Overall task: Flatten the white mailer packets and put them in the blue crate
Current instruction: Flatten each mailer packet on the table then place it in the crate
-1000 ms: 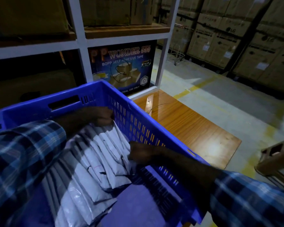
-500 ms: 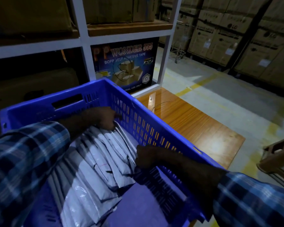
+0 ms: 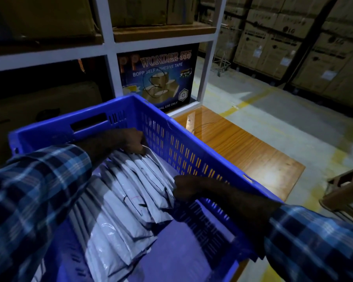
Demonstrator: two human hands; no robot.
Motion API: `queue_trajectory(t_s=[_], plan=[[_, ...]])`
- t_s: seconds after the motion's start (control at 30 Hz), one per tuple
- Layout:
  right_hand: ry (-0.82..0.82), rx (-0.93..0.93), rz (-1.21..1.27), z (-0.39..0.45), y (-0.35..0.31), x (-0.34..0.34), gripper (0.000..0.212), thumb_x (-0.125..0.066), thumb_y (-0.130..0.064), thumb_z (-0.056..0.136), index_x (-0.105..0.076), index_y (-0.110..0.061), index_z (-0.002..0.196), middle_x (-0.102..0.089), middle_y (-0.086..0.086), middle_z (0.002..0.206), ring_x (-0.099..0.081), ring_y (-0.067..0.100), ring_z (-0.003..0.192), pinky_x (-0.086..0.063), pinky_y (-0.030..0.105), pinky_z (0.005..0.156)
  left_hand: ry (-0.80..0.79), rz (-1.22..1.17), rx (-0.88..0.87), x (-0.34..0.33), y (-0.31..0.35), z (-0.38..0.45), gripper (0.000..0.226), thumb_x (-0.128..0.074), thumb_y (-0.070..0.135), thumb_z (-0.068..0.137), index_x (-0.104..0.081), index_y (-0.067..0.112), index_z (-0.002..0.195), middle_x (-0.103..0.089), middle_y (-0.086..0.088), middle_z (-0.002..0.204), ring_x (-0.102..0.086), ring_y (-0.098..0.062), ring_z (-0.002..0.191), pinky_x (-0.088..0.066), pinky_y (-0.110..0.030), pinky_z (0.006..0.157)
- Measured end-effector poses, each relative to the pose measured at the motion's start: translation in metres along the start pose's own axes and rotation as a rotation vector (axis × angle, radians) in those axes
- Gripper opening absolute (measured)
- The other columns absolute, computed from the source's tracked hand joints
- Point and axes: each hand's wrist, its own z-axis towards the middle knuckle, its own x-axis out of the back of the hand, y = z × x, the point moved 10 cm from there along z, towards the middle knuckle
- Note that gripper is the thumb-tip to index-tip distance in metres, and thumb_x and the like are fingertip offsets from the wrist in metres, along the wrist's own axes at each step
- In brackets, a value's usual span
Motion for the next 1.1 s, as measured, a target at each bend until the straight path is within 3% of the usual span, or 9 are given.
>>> queue_trajectory(t_s=[0.13,0.3,0.43,0.5,0.63,0.73,0.9,1.0,1.1], plan=[[-0.020,0.021,0.039,-0.025,-0.002,0.019,0.032,-0.049,-0.015,0.101,-0.059,0.004,0.126,-0.060,0.021,0.125,-0.058,0.032,0.118,-0.037,0.027,0.079,0.033,0.018,-0.042,0.012,0.002,-0.009,0.036,-0.065,0.039,0.084,-0.068,0.028,0.118,-0.068,0.003,0.120,-0.061,-0.019,0.111,-0.047,-0.032,0.098],[0.009,0.042,0.015,-0.043,-0.006,0.036,0.034,-0.050,-0.022,0.102,-0.060,0.000,0.126,-0.061,0.020,0.125,-0.059,0.033,0.117,-0.040,0.027,0.081,0.064,0.068,-0.044,0.036,0.010,-0.034,0.059,-0.049,0.052,0.068,-0.069,0.027,0.118,-0.069,0.001,0.119,-0.061,-0.021,0.112,-0.047,-0.031,0.098],[0.069,0.092,-0.085,-0.066,-0.014,0.059,0.037,-0.049,-0.029,0.102,-0.062,0.002,0.087,-0.061,0.021,0.090,-0.062,0.028,0.083,-0.039,0.027,0.063,0.159,0.167,0.009,0.055,0.007,-0.057,0.056,-0.060,0.050,0.086,-0.056,0.025,0.137,-0.062,-0.007,0.131,-0.055,-0.025,0.121,-0.044,-0.032,0.100],[0.134,0.118,-0.116,-0.086,-0.021,0.077,0.034,-0.045,-0.029,0.105,-0.055,-0.004,0.084,-0.052,0.017,0.085,-0.050,0.023,0.069,-0.031,0.026,0.053,0.219,0.180,0.013,0.066,0.012,-0.074,0.057,-0.062,0.042,0.089,-0.050,0.024,0.142,-0.059,-0.010,0.133,-0.054,-0.027,0.122,-0.042,-0.030,0.099],[0.315,0.181,-0.086,-0.130,-0.036,0.112,0.031,-0.044,-0.033,0.104,-0.062,-0.009,0.097,-0.052,0.016,0.096,-0.048,0.022,0.086,-0.033,0.024,0.071,0.313,0.115,-0.008,0.086,0.034,-0.119,0.041,-0.062,0.025,0.091,-0.061,0.017,0.131,-0.067,-0.010,0.122,-0.061,-0.027,0.112,-0.040,-0.027,0.091],[0.471,0.241,-0.022,-0.158,-0.049,0.128,0.034,-0.049,-0.035,0.101,-0.068,-0.007,0.096,-0.059,0.015,0.093,-0.056,0.026,0.088,-0.038,0.029,0.072,0.474,0.082,-0.026,0.099,0.055,-0.173,0.039,-0.063,0.025,0.091,-0.063,0.019,0.129,-0.070,-0.010,0.116,-0.063,-0.029,0.106,-0.042,-0.028,0.088],[0.729,0.351,0.079,-0.203,-0.079,0.137,0.043,-0.057,-0.035,0.094,-0.054,-0.012,0.059,-0.062,0.013,0.075,-0.063,0.029,0.082,-0.033,0.028,0.064,0.773,-0.134,-0.017,0.099,0.061,-0.278,0.034,-0.066,0.027,0.086,-0.071,0.013,0.117,-0.074,-0.012,0.103,-0.070,-0.024,0.093,-0.050,-0.025,0.084],[0.815,0.419,0.107,-0.221,-0.116,0.123,0.033,-0.058,-0.037,0.093,-0.071,-0.009,0.083,-0.072,0.015,0.092,-0.066,0.032,0.097,-0.040,0.032,0.070,0.945,-0.244,0.018,0.081,0.051,-0.348,0.028,-0.071,0.019,0.083,-0.075,0.008,0.108,-0.075,-0.011,0.097,-0.063,0.001,0.080,-0.036,0.002,0.070],[0.871,0.514,0.150,-0.242,-0.161,0.100,0.033,-0.059,-0.039,0.090,-0.074,-0.010,0.089,-0.074,0.013,0.097,-0.066,0.034,0.100,-0.048,0.035,0.077,1.002,-0.277,0.131,0.048,0.033,-0.411,0.021,-0.072,0.011,0.084,-0.075,0.005,0.104,-0.074,-0.005,0.094,-0.059,0.005,0.076,-0.034,0.001,0.065]])
